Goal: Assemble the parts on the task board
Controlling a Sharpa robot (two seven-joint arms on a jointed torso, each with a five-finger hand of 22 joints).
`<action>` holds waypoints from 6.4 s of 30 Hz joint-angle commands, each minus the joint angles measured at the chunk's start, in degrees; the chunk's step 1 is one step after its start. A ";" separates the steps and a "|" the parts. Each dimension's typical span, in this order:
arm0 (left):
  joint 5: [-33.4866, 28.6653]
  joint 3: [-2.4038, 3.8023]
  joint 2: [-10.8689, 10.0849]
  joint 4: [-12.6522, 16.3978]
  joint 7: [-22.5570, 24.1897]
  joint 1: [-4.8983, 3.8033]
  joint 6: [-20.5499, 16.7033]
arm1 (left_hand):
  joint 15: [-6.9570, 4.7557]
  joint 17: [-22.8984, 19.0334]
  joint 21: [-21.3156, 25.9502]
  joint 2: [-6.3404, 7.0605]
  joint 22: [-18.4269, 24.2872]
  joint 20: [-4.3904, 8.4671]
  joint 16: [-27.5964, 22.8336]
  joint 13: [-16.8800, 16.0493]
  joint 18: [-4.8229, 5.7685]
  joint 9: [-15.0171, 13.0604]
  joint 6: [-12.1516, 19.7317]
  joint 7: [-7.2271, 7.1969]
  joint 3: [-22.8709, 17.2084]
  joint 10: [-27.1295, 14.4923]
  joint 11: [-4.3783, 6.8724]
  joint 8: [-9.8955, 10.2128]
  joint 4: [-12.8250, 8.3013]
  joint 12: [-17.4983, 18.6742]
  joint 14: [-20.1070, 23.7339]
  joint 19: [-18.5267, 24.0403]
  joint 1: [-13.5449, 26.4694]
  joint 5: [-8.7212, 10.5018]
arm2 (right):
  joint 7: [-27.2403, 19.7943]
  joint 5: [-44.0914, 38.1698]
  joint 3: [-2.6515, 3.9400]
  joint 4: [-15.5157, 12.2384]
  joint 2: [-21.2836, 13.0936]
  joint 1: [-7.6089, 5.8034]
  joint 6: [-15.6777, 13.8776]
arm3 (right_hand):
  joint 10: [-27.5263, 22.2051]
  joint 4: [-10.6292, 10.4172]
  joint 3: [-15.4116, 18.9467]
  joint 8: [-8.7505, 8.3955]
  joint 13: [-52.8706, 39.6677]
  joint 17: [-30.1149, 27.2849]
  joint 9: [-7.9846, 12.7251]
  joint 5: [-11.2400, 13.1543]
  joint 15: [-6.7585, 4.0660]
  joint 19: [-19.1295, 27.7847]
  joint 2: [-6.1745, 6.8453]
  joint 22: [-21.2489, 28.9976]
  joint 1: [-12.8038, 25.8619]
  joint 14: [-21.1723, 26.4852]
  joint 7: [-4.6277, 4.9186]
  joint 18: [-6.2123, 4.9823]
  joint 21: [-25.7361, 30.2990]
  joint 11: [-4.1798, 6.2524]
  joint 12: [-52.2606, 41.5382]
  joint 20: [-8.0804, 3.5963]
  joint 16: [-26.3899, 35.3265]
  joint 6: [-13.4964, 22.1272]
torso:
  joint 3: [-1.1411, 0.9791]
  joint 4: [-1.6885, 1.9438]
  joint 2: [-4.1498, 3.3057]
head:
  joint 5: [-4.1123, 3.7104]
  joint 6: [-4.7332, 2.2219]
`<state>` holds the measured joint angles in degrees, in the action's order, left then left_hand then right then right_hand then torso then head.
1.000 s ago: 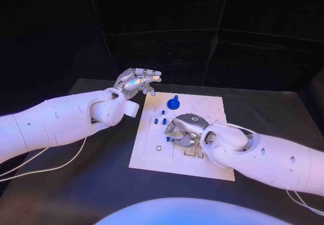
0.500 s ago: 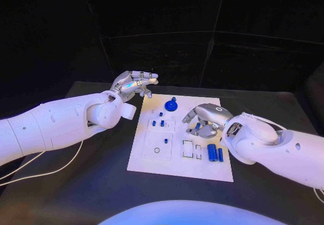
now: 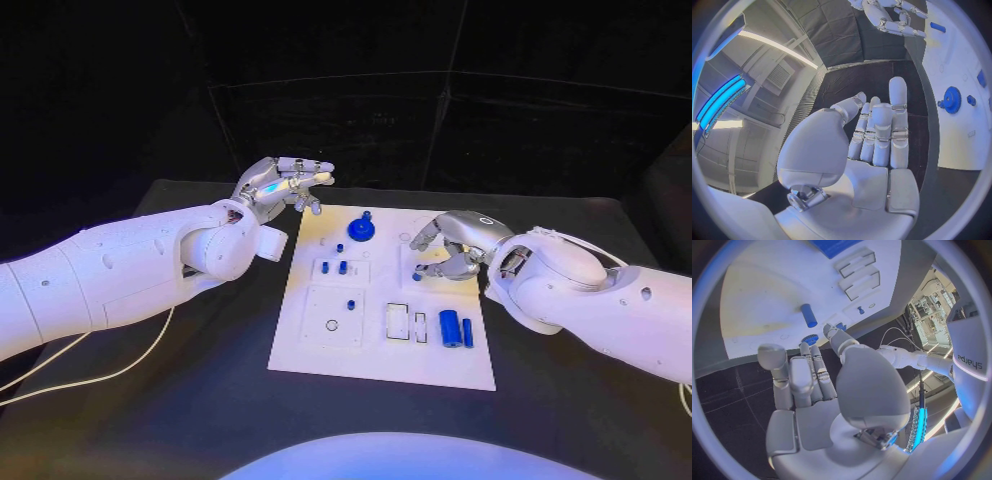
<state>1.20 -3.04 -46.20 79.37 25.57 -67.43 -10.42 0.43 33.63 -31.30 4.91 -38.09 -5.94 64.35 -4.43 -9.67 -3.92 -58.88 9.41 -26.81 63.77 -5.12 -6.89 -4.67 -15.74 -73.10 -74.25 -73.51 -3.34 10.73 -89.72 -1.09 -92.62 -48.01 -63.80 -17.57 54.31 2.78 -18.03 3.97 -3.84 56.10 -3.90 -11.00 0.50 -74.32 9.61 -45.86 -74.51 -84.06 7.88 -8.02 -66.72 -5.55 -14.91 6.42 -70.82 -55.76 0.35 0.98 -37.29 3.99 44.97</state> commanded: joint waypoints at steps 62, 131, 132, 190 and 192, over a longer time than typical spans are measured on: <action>-0.08 -0.05 0.57 -1.81 -0.07 -0.03 0.96 | -0.01 -0.20 0.46 -0.35 0.22 0.02 -0.12 -0.10 -0.72 0.05 0.21 0.39 0.74 -0.28 -0.28 -0.18 0.14 -0.54 0.68 0.43 0.43 -0.09 | -1.43 9.63 1.81 -6.27 1.41 -0.13 0.69 | 11.66 -0.60 -8.98 1.59 0.14 3.26 -0.17 5.12 -1.61 -2.65 -4.75 -5.57 -3.92 -1.27 0.18 1.19 -3.28 1.74 -0.94 -1.59 -3.49 -8.09 | -0.08 0.09 0.03 | 0.16 0.10; -0.07 -0.07 1.71 -1.71 -0.19 0.00 1.62 | 0.00 -0.35 0.56 -0.44 0.29 0.00 -0.17 -0.09 -0.72 0.05 0.30 0.37 0.78 -0.40 -0.27 -0.20 0.10 -0.60 0.78 0.44 0.31 -0.13 | -0.26 -5.08 -2.19 1.50 17.22 3.17 12.94 | 10.87 -0.43 -9.52 0.86 0.19 2.87 0.03 4.63 -1.23 -2.34 -4.29 -5.39 -3.25 -1.11 0.60 1.15 -3.25 1.27 0.45 -1.27 -3.53 -7.07 | 0.00 -0.01 -0.01 | 2.28 2.23; -0.07 -0.07 1.71 -1.71 -0.19 0.00 1.62 | 0.00 -0.35 0.56 -0.44 0.29 0.00 -0.17 -0.09 -0.72 0.05 0.30 0.37 0.78 -0.40 -0.27 -0.20 0.10 -0.60 0.78 0.44 0.31 -0.13 | -0.25 -5.18 -2.34 1.49 17.25 3.19 12.70 | 10.80 -0.43 -9.52 0.78 0.19 2.85 0.05 4.64 -1.20 -2.30 -4.22 -5.34 -3.17 -1.10 0.65 1.14 -3.22 1.24 0.54 -1.25 -3.53 -6.94 | 0.00 -0.01 -0.01 | 2.28 2.23; -0.07 -0.07 1.54 -2.08 -0.69 0.00 1.93 | 0.00 -0.35 0.56 -0.44 0.29 0.00 -0.17 -0.09 -0.72 0.05 0.30 0.37 0.78 -0.40 -0.27 -0.20 0.10 -0.60 0.78 0.44 0.31 -0.13 | -6.04 0.24 -2.78 -4.01 10.43 2.96 -4.55 | -0.49 -2.13 8.11 0.05 -0.58 -6.07 -0.13 2.16 -0.19 2.55 -1.76 5.63 -1.40 1.28 1.04 -0.69 4.02 0.13 -1.19 -0.33 0.84 6.23 | 0.05 -0.05 0.11 | 1.50 1.44; -0.07 -0.08 1.47 -2.10 -0.69 0.00 1.90 | 0.00 -0.35 0.56 -0.44 0.29 0.00 -0.17 -0.09 -0.72 0.05 0.30 0.37 0.78 -0.40 -0.27 -0.20 0.10 -0.60 0.78 0.44 0.31 -0.13 | -7.25 4.89 -2.58 -5.33 8.13 2.34 -6.64 | 0.99 -2.22 8.84 0.20 -0.75 -5.72 -0.19 1.47 -0.40 2.23 -2.36 5.70 -1.94 0.97 1.33 -0.70 4.08 0.37 -2.59 -0.54 0.66 5.62 | 0.05 -0.10 0.16 | 1.23 1.10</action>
<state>1.17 -3.12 -44.67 77.29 24.72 -67.37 -9.29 0.42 33.35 -31.07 4.91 -37.89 -5.94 64.35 -4.44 -9.67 -3.92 -58.66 9.62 -26.32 63.57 -5.32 -6.89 -4.51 -16.02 -72.69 -74.25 -73.51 -3.34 6.38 -90.79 -3.87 -97.45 -39.26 -61.02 -18.03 54.74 0.56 -9.47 3.88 -4.54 50.25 -4.03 -9.33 0.49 -72.07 7.25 -40.23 -75.98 -83.06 9.18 -8.05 -62.76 -5.15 -17.08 6.24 -70.37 -49.88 0.35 0.96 -37.20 5.44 46.34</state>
